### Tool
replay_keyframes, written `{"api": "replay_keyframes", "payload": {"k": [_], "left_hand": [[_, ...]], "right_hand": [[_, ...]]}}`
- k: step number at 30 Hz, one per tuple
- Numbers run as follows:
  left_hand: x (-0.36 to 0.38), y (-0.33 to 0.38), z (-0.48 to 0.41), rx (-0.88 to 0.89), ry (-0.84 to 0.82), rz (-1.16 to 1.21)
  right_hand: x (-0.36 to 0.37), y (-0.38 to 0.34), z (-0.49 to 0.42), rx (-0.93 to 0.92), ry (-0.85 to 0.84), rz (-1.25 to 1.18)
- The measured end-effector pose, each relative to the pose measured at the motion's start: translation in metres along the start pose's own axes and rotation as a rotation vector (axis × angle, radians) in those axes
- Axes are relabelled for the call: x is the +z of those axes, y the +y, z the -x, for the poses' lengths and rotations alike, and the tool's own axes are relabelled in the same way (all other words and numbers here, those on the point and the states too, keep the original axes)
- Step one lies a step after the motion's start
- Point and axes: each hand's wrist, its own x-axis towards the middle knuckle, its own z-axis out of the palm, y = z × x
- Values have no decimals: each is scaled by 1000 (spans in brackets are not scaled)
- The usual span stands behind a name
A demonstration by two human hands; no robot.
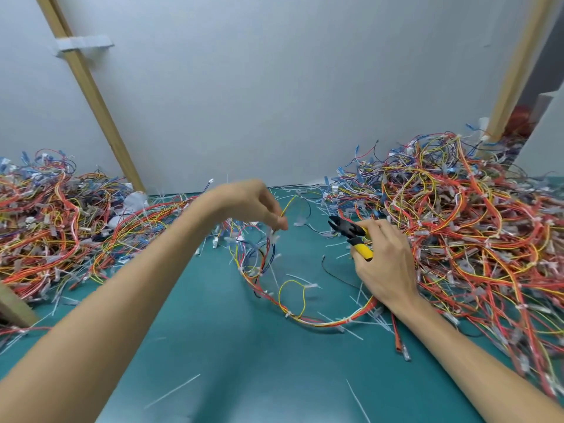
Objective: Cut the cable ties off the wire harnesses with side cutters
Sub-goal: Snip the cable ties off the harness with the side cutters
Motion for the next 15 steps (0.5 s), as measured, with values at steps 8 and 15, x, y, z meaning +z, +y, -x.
{"api": "replay_keyframes", "payload": {"k": [8, 15], "left_hand": [[-5, 12, 15, 330, 743, 1376], [69, -38, 18, -12, 564, 1390]], "right_hand": [[0, 2, 0, 68, -23, 3], [-4, -3, -1, 62, 66, -44]]}}
